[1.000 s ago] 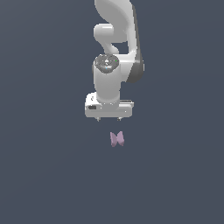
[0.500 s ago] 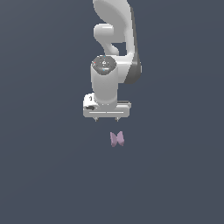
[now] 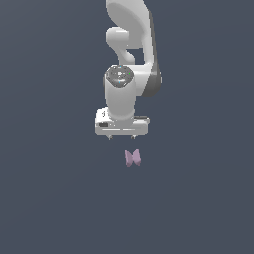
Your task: Pick up the object and move it to a goal position.
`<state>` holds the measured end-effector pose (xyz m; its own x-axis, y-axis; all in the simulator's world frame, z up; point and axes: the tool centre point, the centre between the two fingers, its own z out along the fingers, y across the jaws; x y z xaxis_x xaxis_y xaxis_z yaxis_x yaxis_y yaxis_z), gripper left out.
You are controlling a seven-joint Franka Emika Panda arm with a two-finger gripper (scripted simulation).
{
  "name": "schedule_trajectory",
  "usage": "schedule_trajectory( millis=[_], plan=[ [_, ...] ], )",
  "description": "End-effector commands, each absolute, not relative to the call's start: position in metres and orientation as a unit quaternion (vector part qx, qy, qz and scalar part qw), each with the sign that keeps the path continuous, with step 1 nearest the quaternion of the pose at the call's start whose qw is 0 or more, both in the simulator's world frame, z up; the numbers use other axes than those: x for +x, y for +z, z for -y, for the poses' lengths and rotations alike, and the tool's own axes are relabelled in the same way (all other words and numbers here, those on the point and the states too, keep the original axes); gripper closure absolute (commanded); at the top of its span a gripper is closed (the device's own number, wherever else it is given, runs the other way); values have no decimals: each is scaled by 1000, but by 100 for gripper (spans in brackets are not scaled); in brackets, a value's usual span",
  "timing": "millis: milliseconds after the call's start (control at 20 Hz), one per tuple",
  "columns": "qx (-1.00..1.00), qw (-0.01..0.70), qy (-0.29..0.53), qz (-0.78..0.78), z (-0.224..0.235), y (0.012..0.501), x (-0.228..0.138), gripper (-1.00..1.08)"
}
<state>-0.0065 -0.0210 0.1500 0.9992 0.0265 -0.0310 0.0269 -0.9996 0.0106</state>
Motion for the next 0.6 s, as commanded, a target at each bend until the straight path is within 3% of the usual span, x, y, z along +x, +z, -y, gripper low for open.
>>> schedule_trajectory(
  millis=[0,550],
  plan=[
    [1000,6,-14,-20,16,144,-2,-92],
    [998,2,-3,-63,-19,101,30,-92]
  ],
)
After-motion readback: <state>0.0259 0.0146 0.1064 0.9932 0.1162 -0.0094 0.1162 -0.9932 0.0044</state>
